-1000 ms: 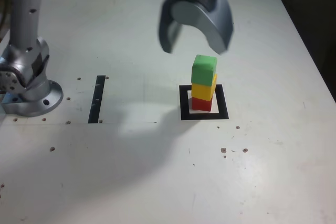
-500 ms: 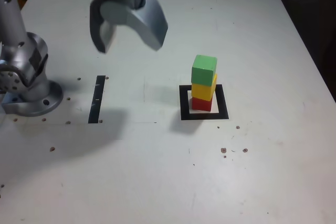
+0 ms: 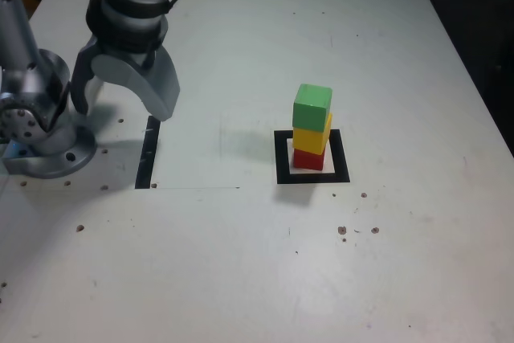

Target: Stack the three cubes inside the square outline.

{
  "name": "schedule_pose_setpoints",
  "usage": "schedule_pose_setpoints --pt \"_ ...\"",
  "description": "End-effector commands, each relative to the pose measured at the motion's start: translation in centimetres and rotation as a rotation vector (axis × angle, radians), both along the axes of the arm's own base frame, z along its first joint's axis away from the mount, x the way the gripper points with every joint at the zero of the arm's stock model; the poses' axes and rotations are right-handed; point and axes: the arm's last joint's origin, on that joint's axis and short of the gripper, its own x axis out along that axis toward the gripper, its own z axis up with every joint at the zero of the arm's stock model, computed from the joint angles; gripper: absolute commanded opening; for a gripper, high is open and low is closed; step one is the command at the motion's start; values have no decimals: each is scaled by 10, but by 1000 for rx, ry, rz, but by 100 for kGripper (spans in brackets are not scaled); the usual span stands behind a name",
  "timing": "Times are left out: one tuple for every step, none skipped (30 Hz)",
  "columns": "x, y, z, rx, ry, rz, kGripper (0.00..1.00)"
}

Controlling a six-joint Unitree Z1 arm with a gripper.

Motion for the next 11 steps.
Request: schedule_pose_setpoints --pt "-3 0 -3 -12 -8 6 99" --pt "-4 1 -5 -21 -13 10 99" --pt "-4 1 -7 -30 -19 14 99" --pt "-5 1 -9 -37 -26 17 99" --pt "-5 1 -11 -45 -33 21 99" --pt "-6 1 -13 -52 -39 24 99" --pt "-6 1 -14 -58 -44 25 99" --pt "-7 1 -15 -61 -48 25 100" --pt "-7 1 -15 -64 -51 24 100" --pt "-8 1 -16 -66 -53 23 100" --pt "-8 1 -17 -68 -55 21 100"
